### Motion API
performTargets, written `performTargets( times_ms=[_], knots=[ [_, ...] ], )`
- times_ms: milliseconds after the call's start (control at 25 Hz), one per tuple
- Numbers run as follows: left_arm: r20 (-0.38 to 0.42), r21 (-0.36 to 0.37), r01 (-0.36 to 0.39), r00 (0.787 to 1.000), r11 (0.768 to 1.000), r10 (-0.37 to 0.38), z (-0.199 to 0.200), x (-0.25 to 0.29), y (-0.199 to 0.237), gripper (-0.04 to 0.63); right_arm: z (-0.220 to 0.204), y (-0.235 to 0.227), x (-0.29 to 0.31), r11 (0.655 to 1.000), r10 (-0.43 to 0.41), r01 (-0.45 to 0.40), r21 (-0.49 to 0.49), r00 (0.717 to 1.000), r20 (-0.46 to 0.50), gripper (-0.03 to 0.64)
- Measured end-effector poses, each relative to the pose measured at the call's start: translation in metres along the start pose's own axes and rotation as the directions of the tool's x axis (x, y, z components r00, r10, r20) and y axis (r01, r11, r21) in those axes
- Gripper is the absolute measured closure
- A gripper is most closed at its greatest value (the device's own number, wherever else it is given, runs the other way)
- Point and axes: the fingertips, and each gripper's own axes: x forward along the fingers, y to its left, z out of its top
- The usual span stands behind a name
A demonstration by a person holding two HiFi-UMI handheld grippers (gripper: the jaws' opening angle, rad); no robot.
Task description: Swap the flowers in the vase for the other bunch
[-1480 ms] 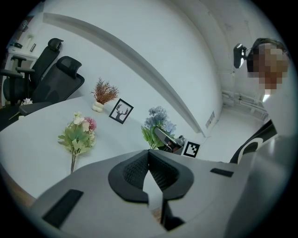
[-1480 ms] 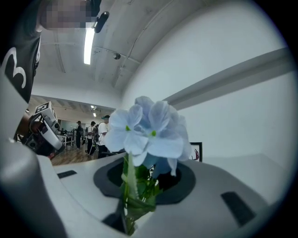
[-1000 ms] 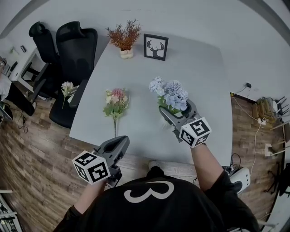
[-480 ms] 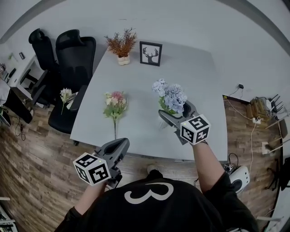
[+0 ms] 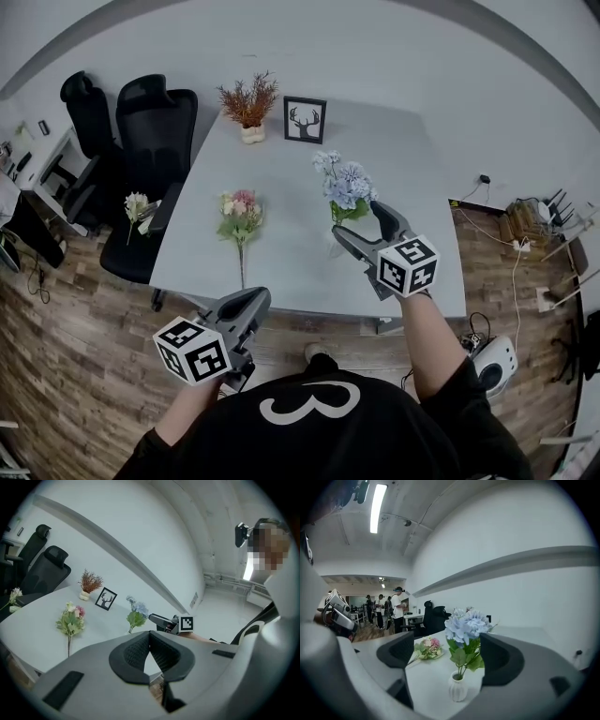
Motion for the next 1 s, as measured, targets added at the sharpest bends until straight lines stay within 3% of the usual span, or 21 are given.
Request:
performTargets(
  times_ms=[280, 360, 440, 520, 760, 1000],
  knots=[
    [0.019, 0.036, 0.074, 0.997, 0.997, -0.075, 0.006, -0.016, -0.027, 0.584, 0.032, 0.065, -0.060, 0.995, 0.077, -0.085, 0.051, 0.988, 0.136, 0.222],
    [0.029, 0.049, 0.099, 0.995, 0.994, -0.100, 0.010, -0.016, -0.038, 0.584, 0.047, 0.081, -0.084, 0.992, 0.088, -0.103, 0.071, 0.977, 0.193, 0.343],
    [0.037, 0.070, 0.125, 0.991, 0.990, -0.128, 0.012, -0.017, -0.052, 0.584, 0.057, 0.093, -0.108, 0.992, 0.068, -0.093, 0.088, 0.966, 0.250, 0.517],
    [0.043, 0.097, 0.146, 0.988, 0.985, -0.150, 0.014, -0.016, -0.069, 0.584, 0.060, 0.109, -0.128, 0.989, 0.087, -0.116, 0.096, 0.959, 0.270, 0.606],
    [0.011, 0.227, 0.192, 0.980, 0.955, -0.199, 0.000, -0.013, -0.132, 0.584, 0.053, 0.163, -0.186, 0.951, 0.248, -0.281, 0.131, 0.942, 0.227, 0.609],
    [-0.019, 0.273, 0.220, 0.974, 0.937, -0.224, -0.041, -0.031, -0.203, 0.584, 0.026, 0.194, -0.262, 0.949, 0.272, -0.293, 0.121, 0.949, 0.162, 0.609]
  ],
)
